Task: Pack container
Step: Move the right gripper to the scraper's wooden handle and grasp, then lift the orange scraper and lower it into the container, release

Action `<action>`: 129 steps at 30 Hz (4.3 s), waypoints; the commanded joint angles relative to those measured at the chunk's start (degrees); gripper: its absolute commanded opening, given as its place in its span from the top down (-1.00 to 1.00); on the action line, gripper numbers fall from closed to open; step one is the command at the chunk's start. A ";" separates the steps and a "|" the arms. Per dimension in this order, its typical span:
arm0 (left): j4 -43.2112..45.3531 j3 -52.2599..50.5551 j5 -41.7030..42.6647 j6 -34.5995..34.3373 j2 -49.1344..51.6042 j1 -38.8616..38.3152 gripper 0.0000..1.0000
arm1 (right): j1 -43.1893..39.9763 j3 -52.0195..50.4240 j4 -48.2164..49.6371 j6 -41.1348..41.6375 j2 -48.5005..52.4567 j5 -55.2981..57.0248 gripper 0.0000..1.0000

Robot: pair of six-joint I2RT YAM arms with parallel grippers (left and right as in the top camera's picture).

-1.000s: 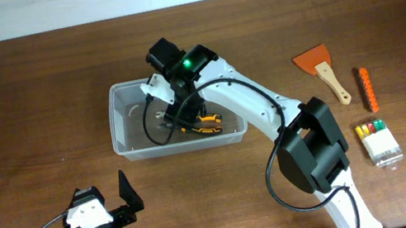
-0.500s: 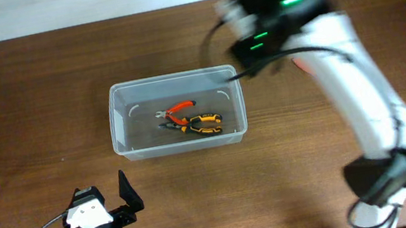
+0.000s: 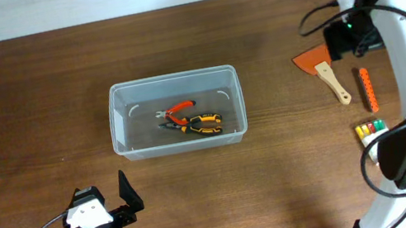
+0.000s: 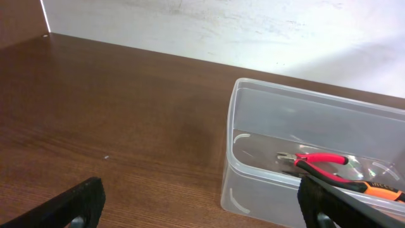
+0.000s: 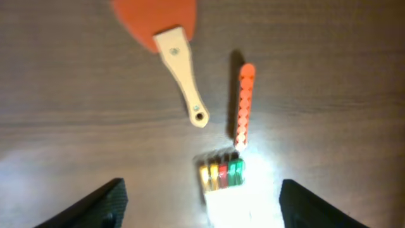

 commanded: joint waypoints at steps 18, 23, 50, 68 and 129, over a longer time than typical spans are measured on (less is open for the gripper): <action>-0.09 -0.15 -0.20 0.50 -0.28 -0.22 -0.98 | -3.41 -34.82 33.53 -13.86 0.11 -4.79 -0.78; -0.09 -0.17 -0.20 0.50 -0.28 -0.22 -0.98 | -5.35 -35.28 35.17 -15.47 1.03 -8.52 -0.83; -0.09 -0.15 -0.20 0.50 -0.28 -0.24 -0.99 | -5.81 -35.28 42.18 -24.83 6.75 -12.94 -0.80; -0.09 -0.15 -0.20 0.50 -0.28 -0.24 -0.99 | -5.46 -35.01 44.39 -20.37 10.05 -13.27 0.69; -0.09 -0.17 -0.20 0.50 -0.28 -0.24 -0.99 | 40.61 -0.39 18.29 -31.80 13.00 -22.71 0.92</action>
